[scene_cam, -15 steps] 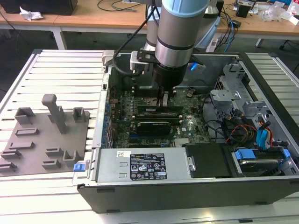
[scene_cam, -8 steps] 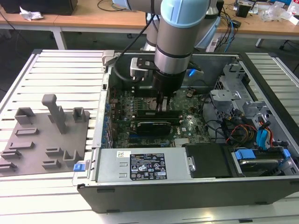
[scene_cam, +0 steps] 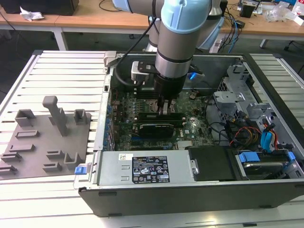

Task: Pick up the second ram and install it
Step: 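Insert the second ram into the second slot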

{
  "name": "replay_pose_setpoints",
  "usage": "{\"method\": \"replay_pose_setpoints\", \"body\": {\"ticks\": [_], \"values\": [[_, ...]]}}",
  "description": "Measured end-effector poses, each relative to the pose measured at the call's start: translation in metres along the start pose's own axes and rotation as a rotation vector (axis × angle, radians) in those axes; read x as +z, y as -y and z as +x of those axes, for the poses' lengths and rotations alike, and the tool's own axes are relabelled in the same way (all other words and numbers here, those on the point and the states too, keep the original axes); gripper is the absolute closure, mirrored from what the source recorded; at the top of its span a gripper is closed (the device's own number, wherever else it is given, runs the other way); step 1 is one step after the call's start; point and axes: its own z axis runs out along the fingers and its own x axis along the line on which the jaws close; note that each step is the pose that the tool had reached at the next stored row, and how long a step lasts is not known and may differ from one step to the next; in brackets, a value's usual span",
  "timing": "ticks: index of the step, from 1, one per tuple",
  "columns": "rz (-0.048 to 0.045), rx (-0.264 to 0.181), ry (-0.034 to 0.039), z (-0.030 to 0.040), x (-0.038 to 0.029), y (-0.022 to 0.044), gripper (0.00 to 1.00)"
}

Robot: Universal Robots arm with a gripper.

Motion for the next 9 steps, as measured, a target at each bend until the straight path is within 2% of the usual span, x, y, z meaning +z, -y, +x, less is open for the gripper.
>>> {"method": "replay_pose_setpoints", "body": {"ticks": [2, 3, 9], "values": [[-0.0002, 0.000, 0.0022, -0.0019, 0.0026, -0.0007, 0.86], [-0.0004, 0.000, 0.0021, -0.0024, 0.0069, 0.0000, 0.86], [-0.0003, 0.000, 0.0021, -0.0028, 0.0072, 0.0026, 0.86]]}}
